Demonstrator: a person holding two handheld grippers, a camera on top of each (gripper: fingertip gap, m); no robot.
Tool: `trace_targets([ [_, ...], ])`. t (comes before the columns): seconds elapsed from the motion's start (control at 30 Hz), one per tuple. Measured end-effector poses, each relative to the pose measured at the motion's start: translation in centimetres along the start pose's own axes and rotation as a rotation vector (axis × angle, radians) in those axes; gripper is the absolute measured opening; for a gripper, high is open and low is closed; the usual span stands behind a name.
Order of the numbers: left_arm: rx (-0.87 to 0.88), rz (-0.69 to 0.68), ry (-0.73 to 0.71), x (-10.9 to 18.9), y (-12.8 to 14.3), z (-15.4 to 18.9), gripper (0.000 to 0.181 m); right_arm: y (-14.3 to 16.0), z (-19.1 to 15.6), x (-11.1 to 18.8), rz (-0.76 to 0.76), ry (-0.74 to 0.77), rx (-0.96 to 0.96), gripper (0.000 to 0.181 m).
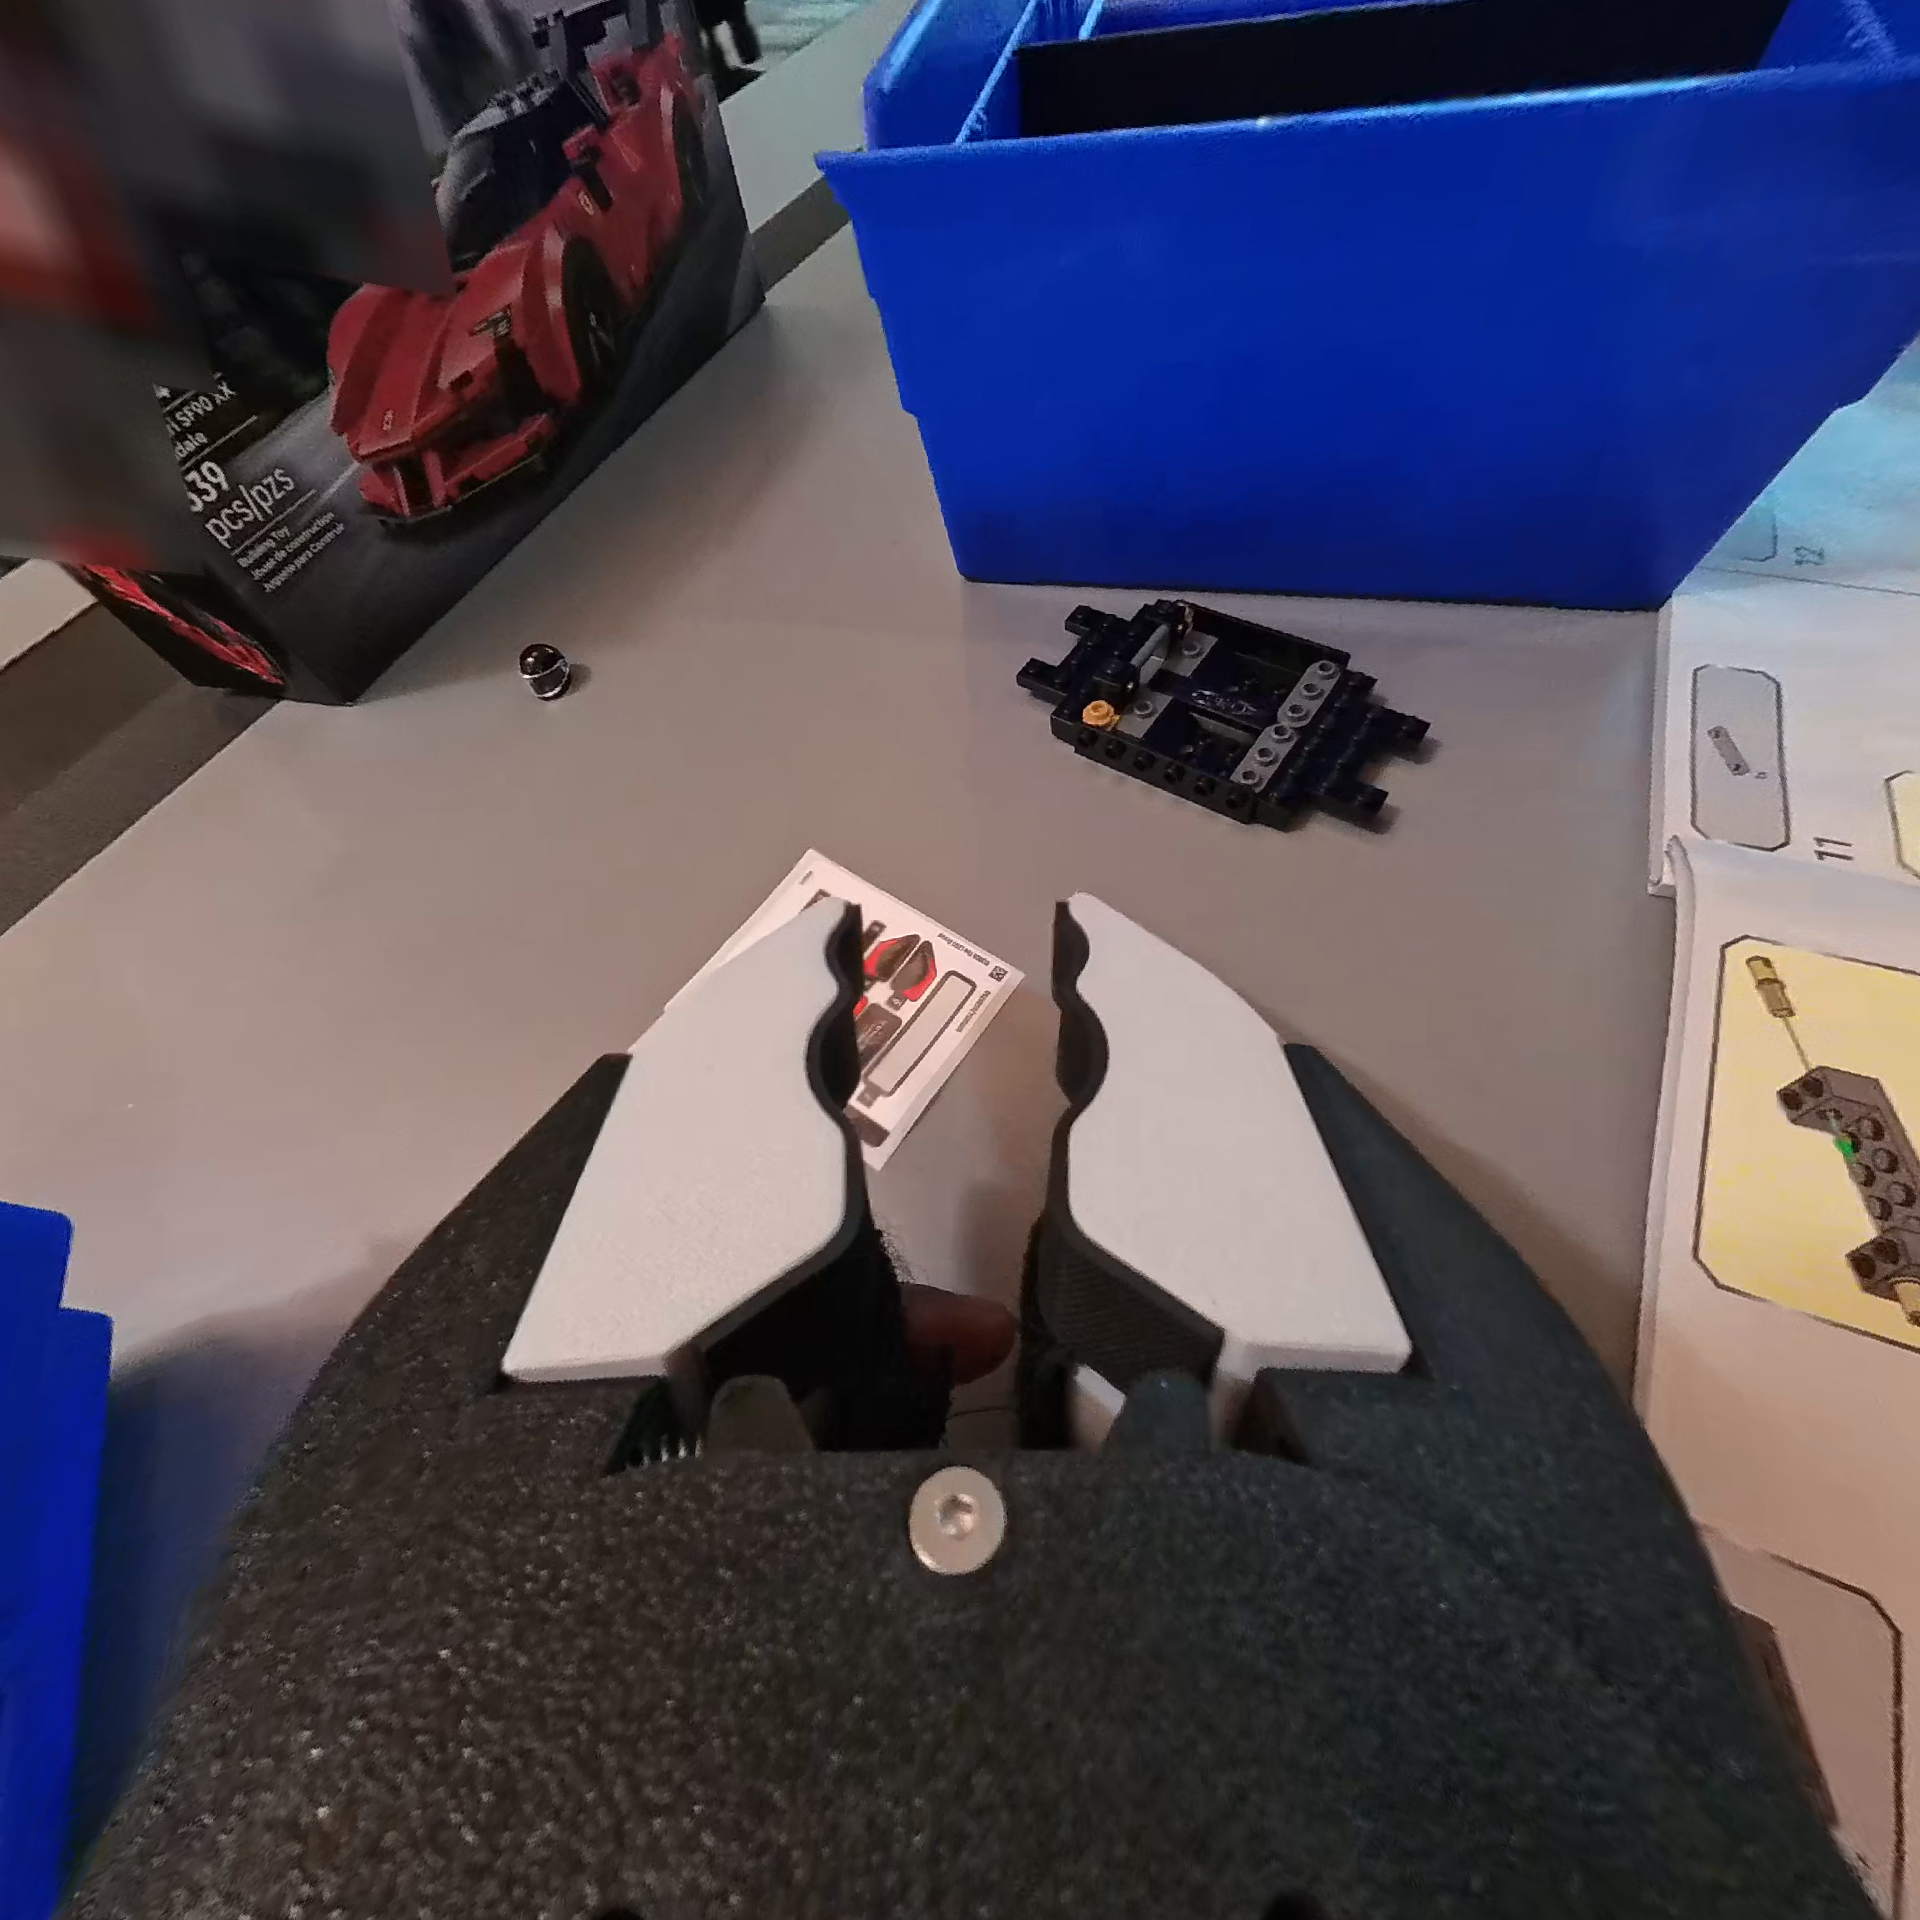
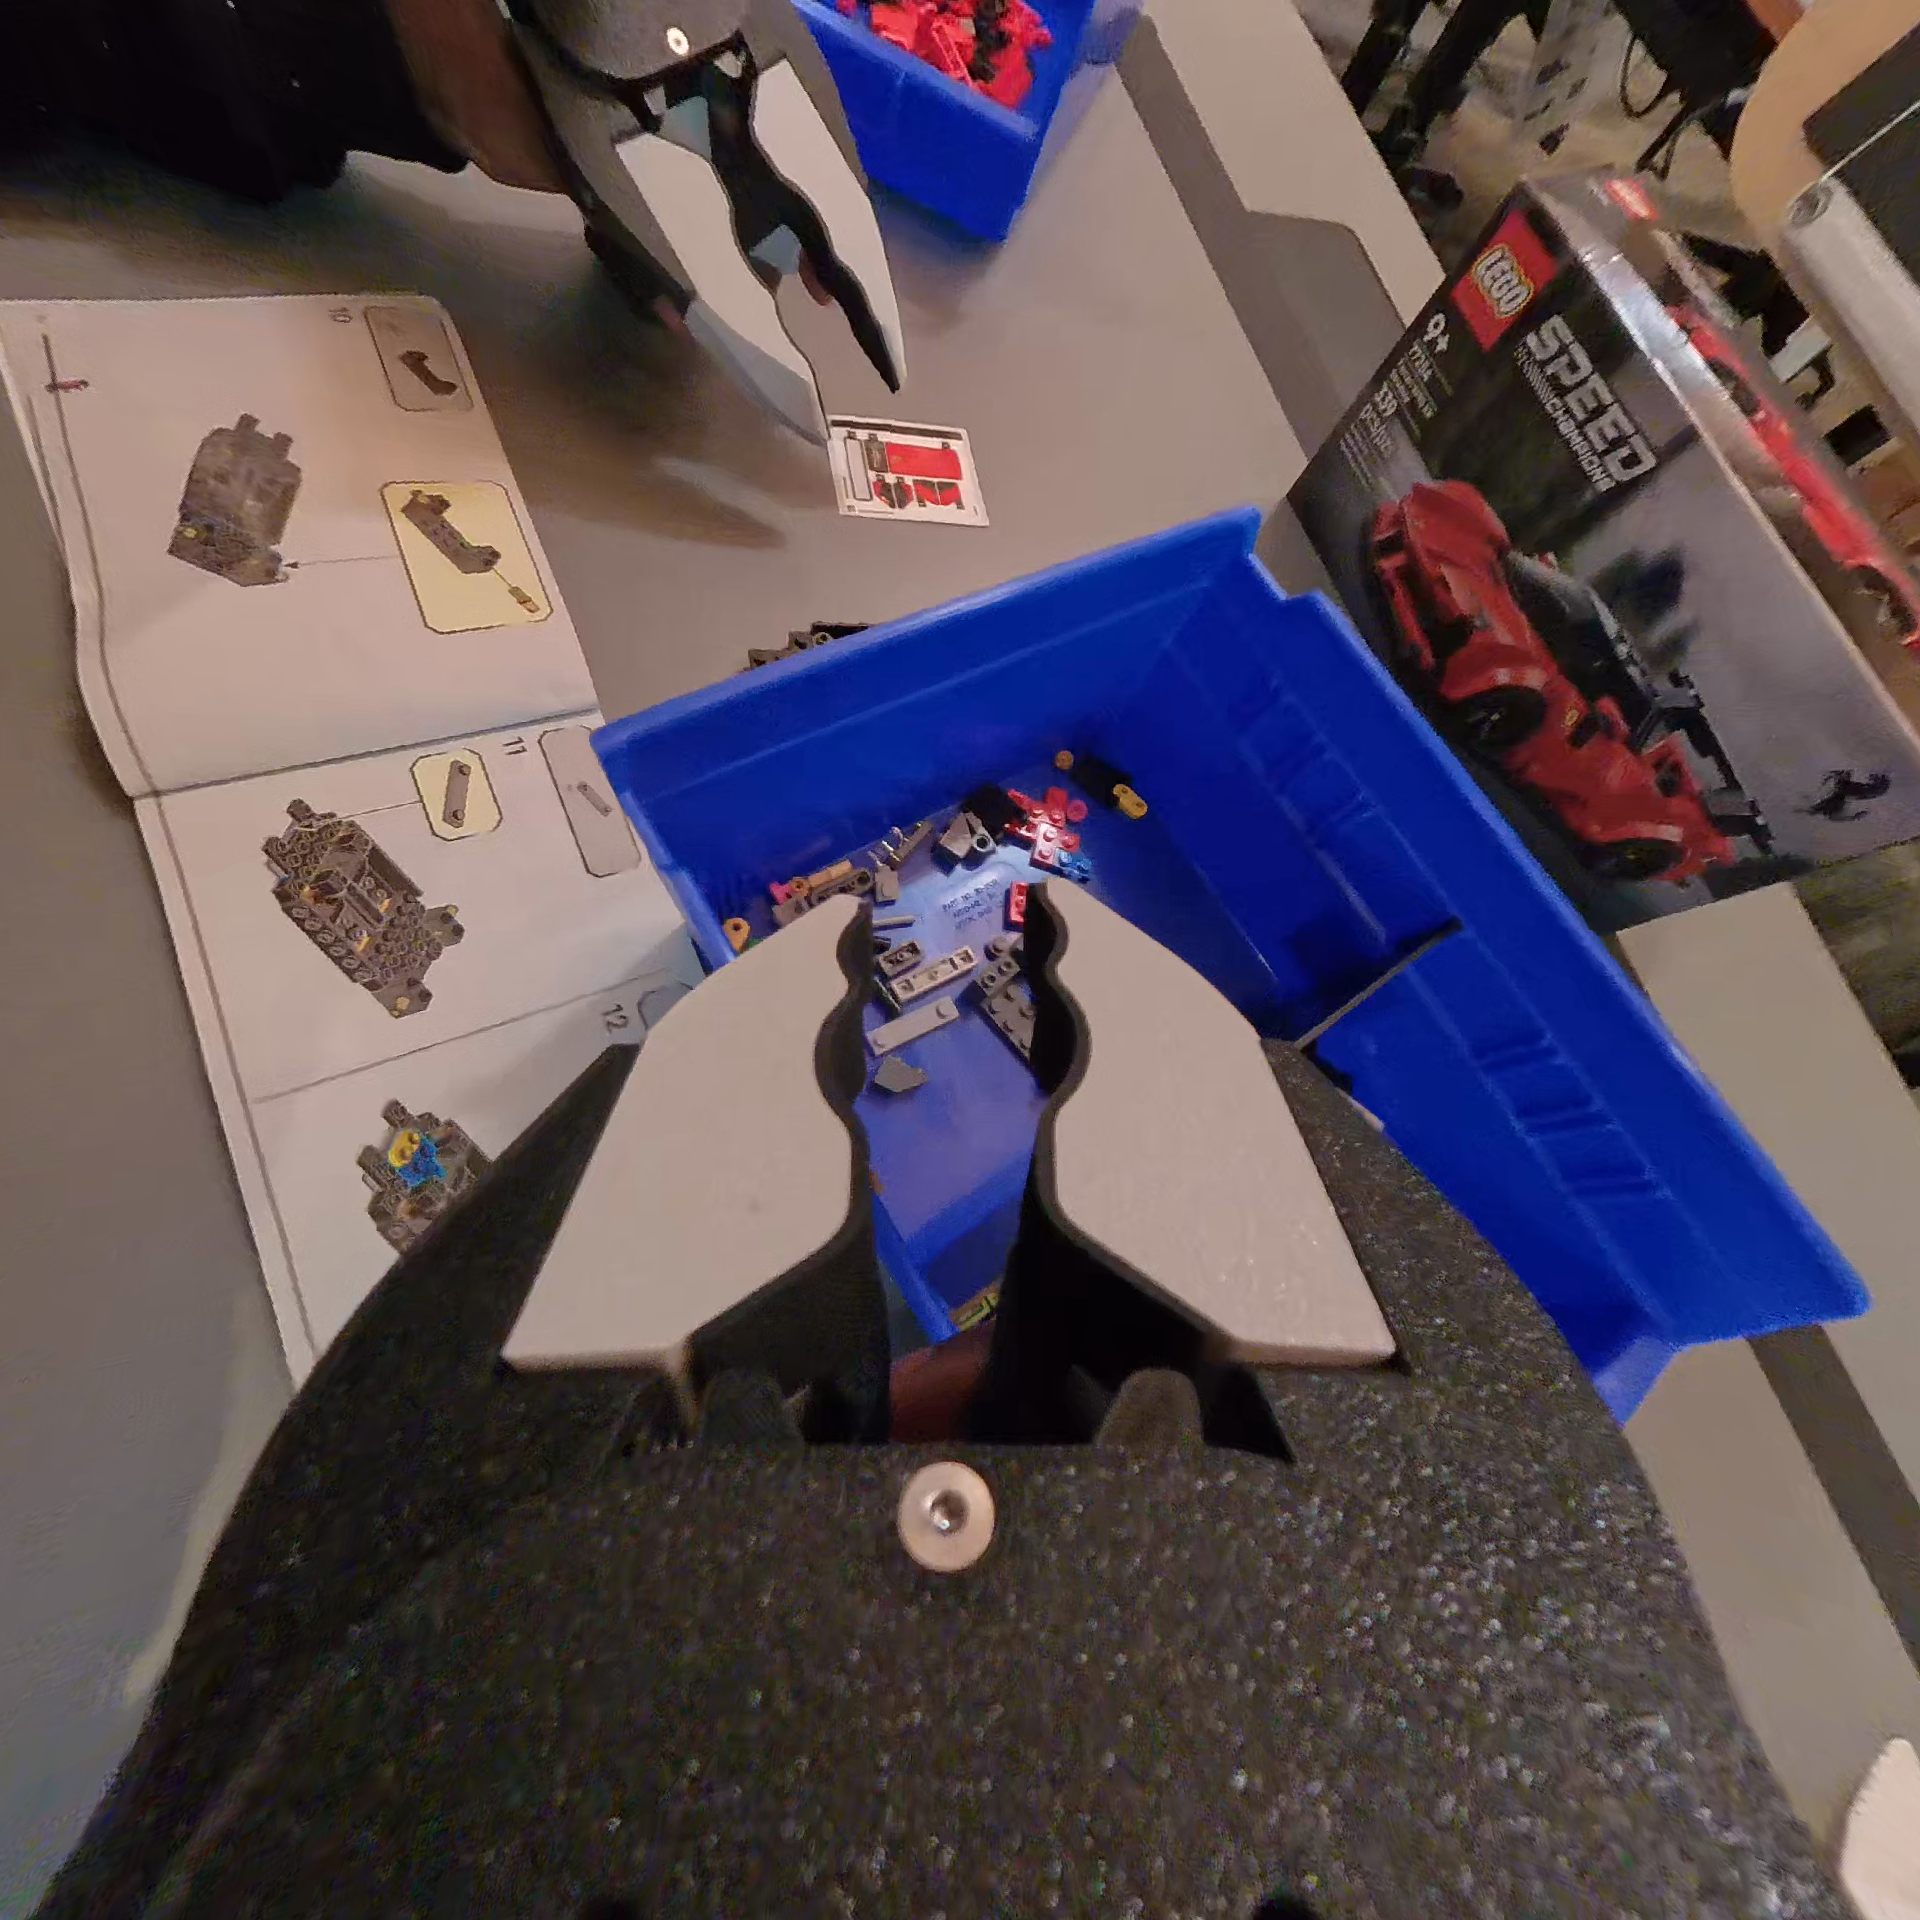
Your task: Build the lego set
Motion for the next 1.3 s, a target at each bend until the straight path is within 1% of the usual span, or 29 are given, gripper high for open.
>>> trace_targets([
  [0.13, 0.074, 0.005, 0.143, 0.3, -0.1, 0.3, 0.035, -0.6, 0.9, -1.3, -0.001, -0.061, -0.064, 0.026],
  [0.27, 0.123, 0.059, 0.193, 0.9, -0.6, 0.1, 0.035, -1.4, 1.8, -2.9, -0.075, -0.138, -0.048, 0.022],
  [0.37, 0.136, 0.088, 0.193, 1.1, -0.7, 0.0, 0.037, -1.6, 1.9, -4.2, -0.170, -0.234, -0.055, 0.020],
  [0.5, 0.117, 0.074, 0.193, 1.0, -0.6, 0.2, 0.044, -1.4, 1.8, -5.4, -0.263, -0.334, -0.046, 0.019],
  [0.6, 0.118, 0.053, 0.172, 0.8, -0.5, 0.0, 0.049, -0.8, 2.2, -5.8, -0.314, -0.346, -0.057, 0.019],
  [0.73, 0.176, 0.060, 0.146, 0.7, -0.6, -0.7, 0.044, 0.1, 2.7, -6.5, -0.348, -0.344, -0.068, 0.021],
  [0.8, 0.191, 0.077, 0.143, 0.9, -0.7, -0.9, 0.037, 0.3, 2.8, -6.9, -0.340, -0.336, -0.068, 0.023],
  [0.83, 0.193, 0.087, 0.150, 1.0, -0.8, -0.9, 0.028, 0.4, 2.9, -7.1, -0.326, -0.331, -0.068, 0.023],
  [0.9, 0.193, 0.109, 0.157, 1.2, -0.9, -0.9, 0.004, 0.5, 2.8, -7.5, -0.288, -0.335, -0.074, 0.022],
  [0.93, 0.195, 0.116, 0.152, 1.3, -0.9, -0.9, 0.001, 0.6, 2.7, -7.8, -0.271, -0.338, -0.079, 0.021],
  [1.03, 0.197, 0.124, 0.155, 1.4, -1.0, -0.9, 0.000, 0.6, 2.6, -8.1, -0.227, -0.343, -0.091, 0.021],
  [1.13, 0.191, 0.117, 0.158, 1.3, -0.9, -0.8, 0.003, -0.1, 2.4, -7.8, -0.176, -0.344, -0.092, 0.022],
  [1.2, 0.187, 0.114, 0.160, 1.3, -0.9, -0.8, 0.006, -1.0, 2.4, -7.0, -0.139, -0.328, -0.102, 0.031],
  [1.3, 0.186, 0.118, 0.153, 1.3, -0.9, -0.8, 0.012, -2.7, 2.2, -4.9, -0.081, -0.325, -0.126, 0.045],
])
Point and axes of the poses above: each gripper's, where its closed fingertips meet, x back along the fingers, y out of its underside, z = x × y across the jaws, the point moved 4 cm from there along x, back along the fingers, and after that the axes turned 10 degrees about -y, right-handed, at the moved point
